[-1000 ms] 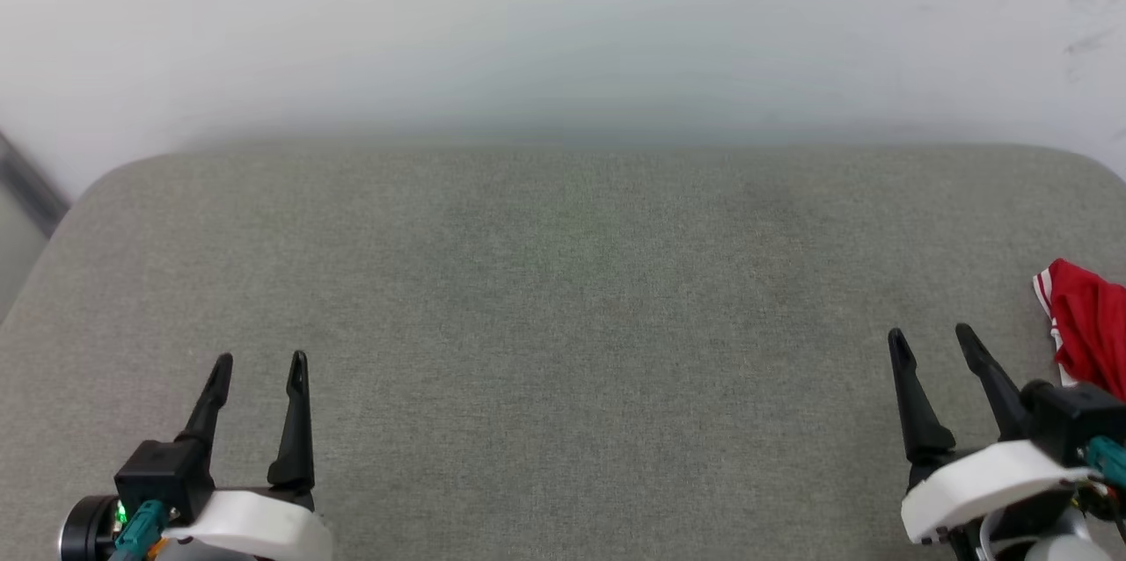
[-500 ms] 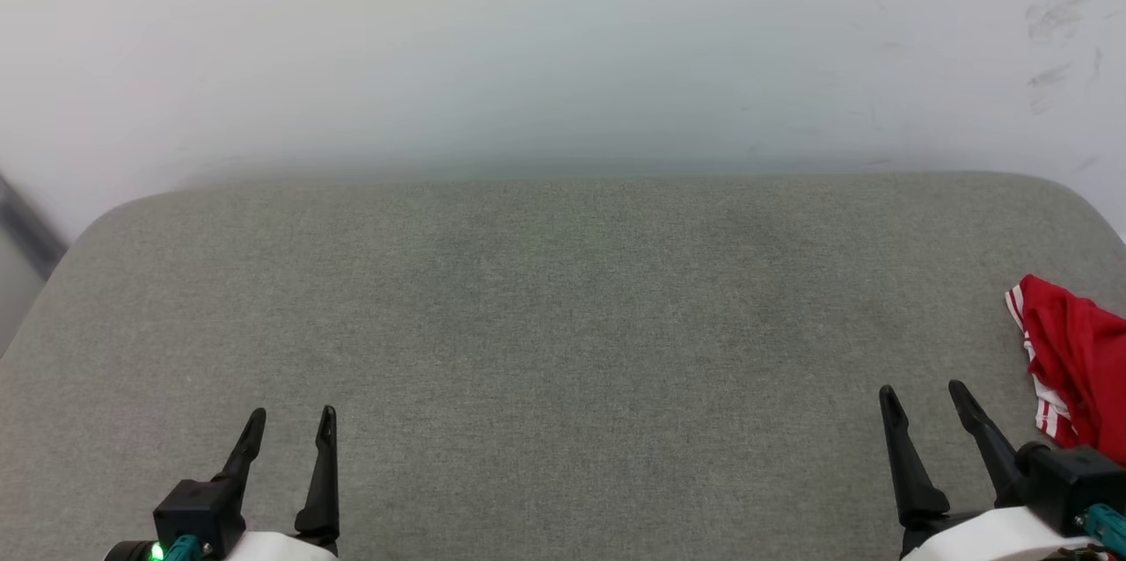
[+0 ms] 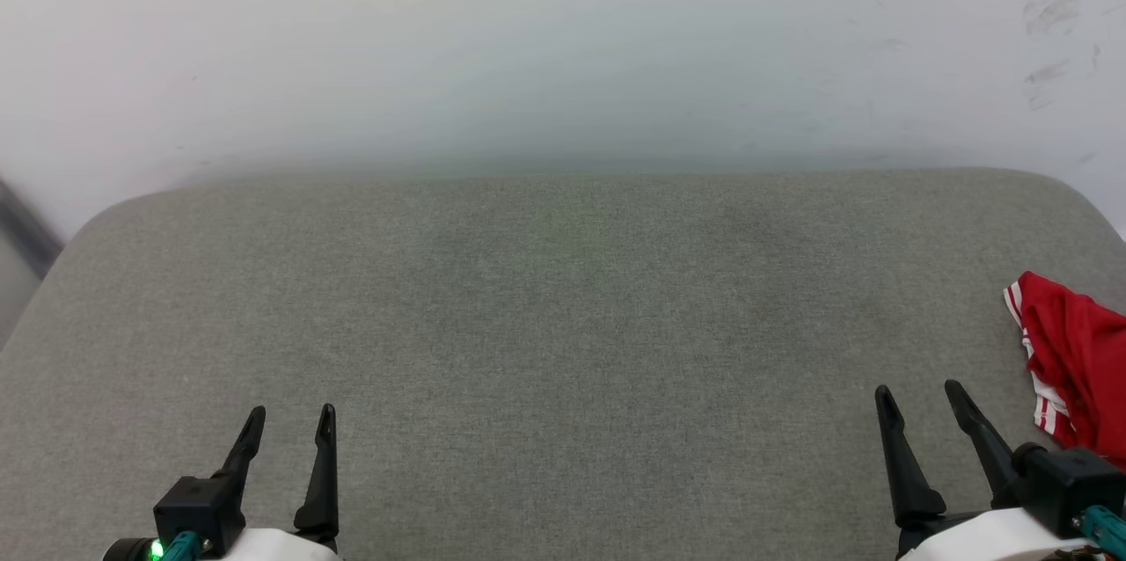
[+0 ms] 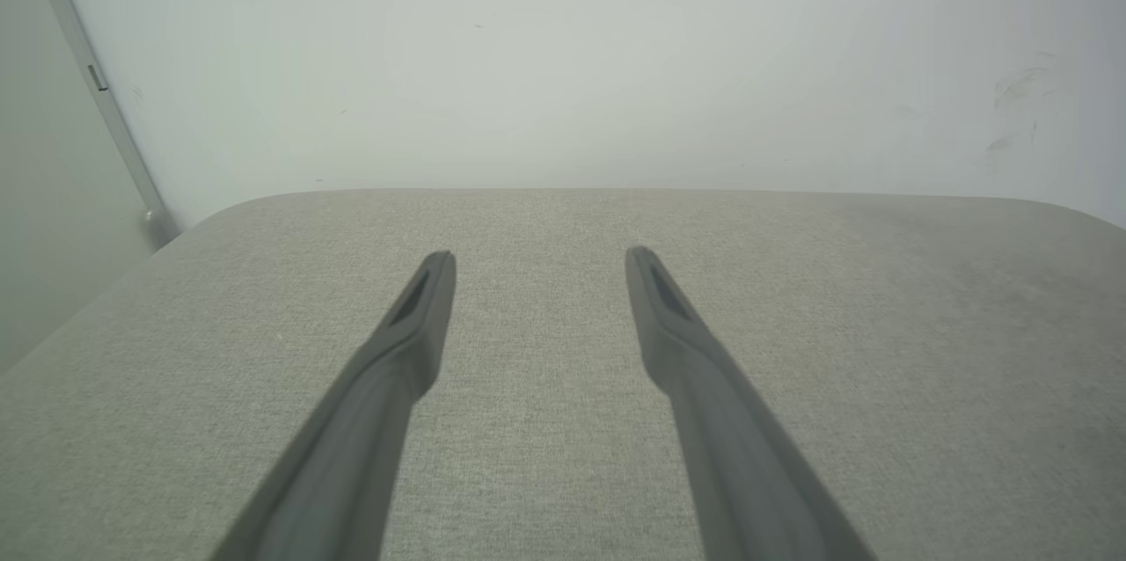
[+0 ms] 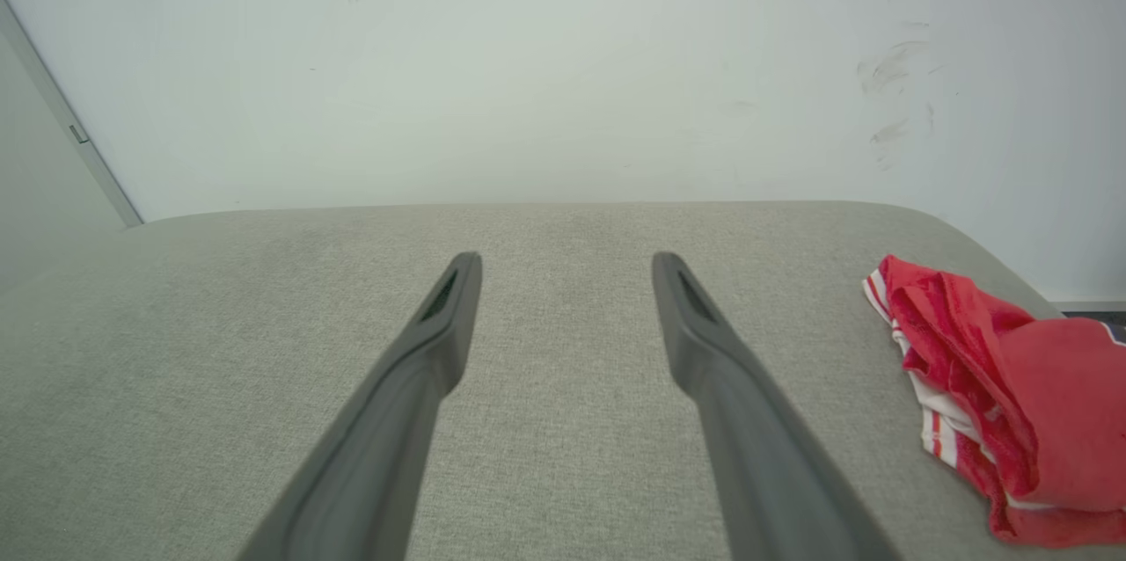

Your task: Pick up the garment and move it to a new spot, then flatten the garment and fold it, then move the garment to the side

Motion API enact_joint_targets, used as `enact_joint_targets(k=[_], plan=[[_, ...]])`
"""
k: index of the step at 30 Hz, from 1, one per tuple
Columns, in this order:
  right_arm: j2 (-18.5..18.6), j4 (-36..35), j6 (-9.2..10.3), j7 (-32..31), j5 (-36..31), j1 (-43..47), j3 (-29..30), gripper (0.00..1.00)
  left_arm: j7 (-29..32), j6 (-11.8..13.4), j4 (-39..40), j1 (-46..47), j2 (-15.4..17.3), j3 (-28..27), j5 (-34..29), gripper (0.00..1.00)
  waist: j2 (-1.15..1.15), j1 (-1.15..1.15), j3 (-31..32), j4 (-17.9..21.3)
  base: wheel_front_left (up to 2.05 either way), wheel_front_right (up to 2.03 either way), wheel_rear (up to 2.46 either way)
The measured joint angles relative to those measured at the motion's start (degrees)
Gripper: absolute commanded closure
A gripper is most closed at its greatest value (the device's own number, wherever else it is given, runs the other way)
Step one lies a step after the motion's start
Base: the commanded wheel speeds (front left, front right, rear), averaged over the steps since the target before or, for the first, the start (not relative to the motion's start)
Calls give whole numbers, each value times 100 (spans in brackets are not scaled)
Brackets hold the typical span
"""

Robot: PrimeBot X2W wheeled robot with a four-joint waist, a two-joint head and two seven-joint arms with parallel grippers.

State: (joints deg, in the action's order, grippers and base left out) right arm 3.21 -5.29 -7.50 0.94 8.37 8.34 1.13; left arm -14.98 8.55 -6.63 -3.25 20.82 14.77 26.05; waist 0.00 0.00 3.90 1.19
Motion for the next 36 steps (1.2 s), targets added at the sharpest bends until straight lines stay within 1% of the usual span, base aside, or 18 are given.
enact_joint_targets(k=[5, 6, 8, 10, 21, 36], plan=[[-4, -19, 0, 0, -19, 16, 2, 0, 0, -3, 2, 18, -26, -14, 7, 0, 0, 0, -12, -26, 0, 0, 0], [-3, 4, 0, 0, -19, 16, 0, 100, 2, -3, -4, 15, -37, -16, 4, 100, 0, 0, -13, -30, 0, 0, 0], [-4, 103, 0, 0, -12, 31, -9, 100, 22, 0, -94, -46, -102, 8, 13, 100, 0, 0, -15, -30, 0, 0, 0], [-4, 151, 0, 1, 142, 44, -23, 100, 71, -32, -120, -88, -166, -3, 154, 100, 0, 0, -21, -32, 0, 0, 0], [19, 417, 0, -53, 1467, -41, -13, 100, 363, -256, -216, 14, -374, -297, 1136, 100, 0, 0, -56, -40, 0, 0, 0], [54, 737, 0, -126, 2937, -334, 14, 100, 722, -526, -361, 164, -661, -645, 2264, 100, 0, 0, -102, -50, 0, 0, 0]])
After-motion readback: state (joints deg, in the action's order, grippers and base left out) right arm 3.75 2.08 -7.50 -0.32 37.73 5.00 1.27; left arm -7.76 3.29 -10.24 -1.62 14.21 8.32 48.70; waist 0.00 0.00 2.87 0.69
